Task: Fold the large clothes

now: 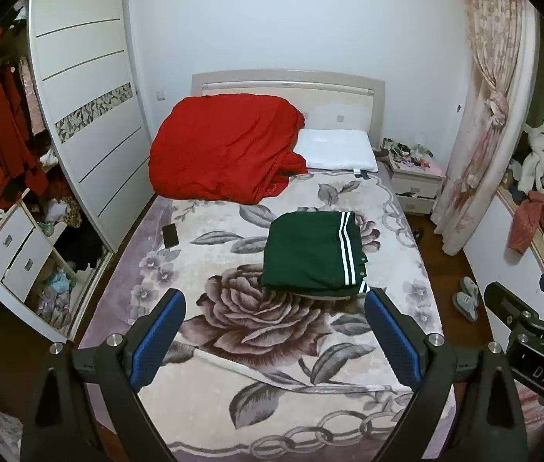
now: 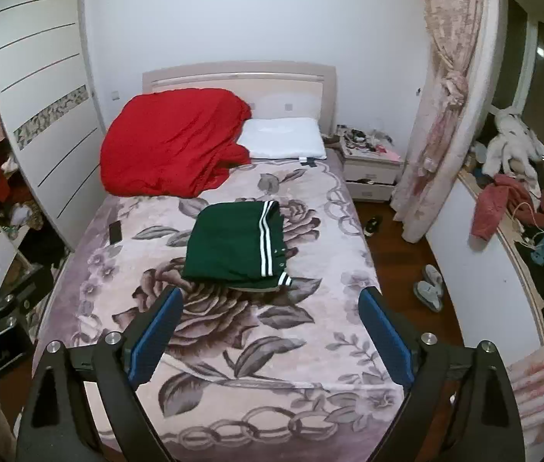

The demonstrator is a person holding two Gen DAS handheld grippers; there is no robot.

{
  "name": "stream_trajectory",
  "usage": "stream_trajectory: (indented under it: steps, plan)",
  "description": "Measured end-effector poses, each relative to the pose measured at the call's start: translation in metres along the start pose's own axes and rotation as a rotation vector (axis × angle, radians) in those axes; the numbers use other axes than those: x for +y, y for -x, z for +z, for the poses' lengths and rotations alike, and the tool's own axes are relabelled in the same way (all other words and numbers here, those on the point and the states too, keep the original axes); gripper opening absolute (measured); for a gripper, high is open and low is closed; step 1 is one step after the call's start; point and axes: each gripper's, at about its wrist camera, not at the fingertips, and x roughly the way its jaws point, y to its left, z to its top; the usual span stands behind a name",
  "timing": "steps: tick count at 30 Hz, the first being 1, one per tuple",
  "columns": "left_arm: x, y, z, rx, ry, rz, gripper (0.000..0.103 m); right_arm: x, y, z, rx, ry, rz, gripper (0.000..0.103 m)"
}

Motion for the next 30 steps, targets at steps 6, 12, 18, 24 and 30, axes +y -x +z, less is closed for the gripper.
stream_trajectory:
  steps: [6,12,18,24,30]
  plan:
    - [0.000,0.002,-0.001,-0.009,0.003,0.006,0.095,-0.002,0.005,0.005,-0.030,0.021,-0.005,0.095]
    - [0.000,0.008,-0.002,-0.032,0.009,0.023,0.095,-0.003,0.006,0.011,-0.045,0.028,0.008,0.096]
    - [0.000,0.011,-0.002,-0.036,0.007,0.025,0.095,-0.004,0.009,0.011,-0.060,0.018,0.023,0.096]
    - [0.000,0.011,-0.002,-0.035,0.006,0.022,0.095,-0.005,0.011,0.012,-0.067,0.017,0.028,0.097]
    - [-0.001,0.014,-0.002,-0.042,0.006,0.024,0.095,-0.005,0.011,0.014,-0.067,0.016,0.031,0.098]
